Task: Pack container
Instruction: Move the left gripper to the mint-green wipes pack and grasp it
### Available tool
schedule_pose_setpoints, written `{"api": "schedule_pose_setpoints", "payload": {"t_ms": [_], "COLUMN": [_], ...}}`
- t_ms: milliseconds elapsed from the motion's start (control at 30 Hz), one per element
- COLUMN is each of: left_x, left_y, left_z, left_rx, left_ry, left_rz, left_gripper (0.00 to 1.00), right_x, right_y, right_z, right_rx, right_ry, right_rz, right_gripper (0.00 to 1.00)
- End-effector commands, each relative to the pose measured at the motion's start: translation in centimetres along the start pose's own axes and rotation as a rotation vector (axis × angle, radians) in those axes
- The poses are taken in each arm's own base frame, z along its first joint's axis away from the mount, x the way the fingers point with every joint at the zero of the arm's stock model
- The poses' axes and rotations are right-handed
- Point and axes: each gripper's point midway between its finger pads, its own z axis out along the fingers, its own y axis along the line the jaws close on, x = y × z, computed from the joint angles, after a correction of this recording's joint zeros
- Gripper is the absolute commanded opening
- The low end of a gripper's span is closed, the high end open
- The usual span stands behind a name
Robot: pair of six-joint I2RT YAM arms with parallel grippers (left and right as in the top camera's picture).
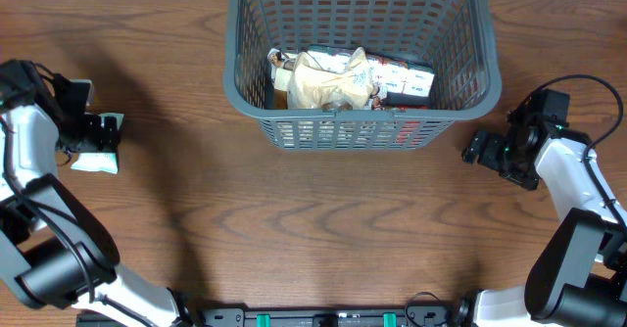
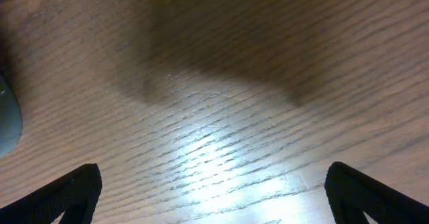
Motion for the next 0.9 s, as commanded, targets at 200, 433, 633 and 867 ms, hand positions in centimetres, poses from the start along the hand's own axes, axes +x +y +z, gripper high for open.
{"api": "schedule_pose_setpoints", "payload": {"t_ms": [200,433,633,867], "left_x": [-0.2,-0.5,-0.4,0.3], "left_y": [-1.4,-1.1,-1.1,-1.4], "left_z": [2.0,2.2,3.4,5.3], "left_rx": [0.107,0.100,0.104,0.123], "left_ry": [0.060,0.047,0.060,0.096], "left_rz": [-0.076,-0.044,-0.045,-0.048], "left_gripper": [0.99,0.98,0.99,0.98], "right_x": [0.0,0.0,0.1,0.3], "right_y": [0.3,0.3,0.3,0.7], "right_z": [0.0,0.0,0.0,0.1], "right_rx": [-0.007,-0.006,-0.006,-0.007], "right_ry": [-0.001,0.002,0.005,0.011], "right_rz": [0.010,0.010,0.010,0.007], "right_gripper": [0.99,0.99,0.99,0.99]}}
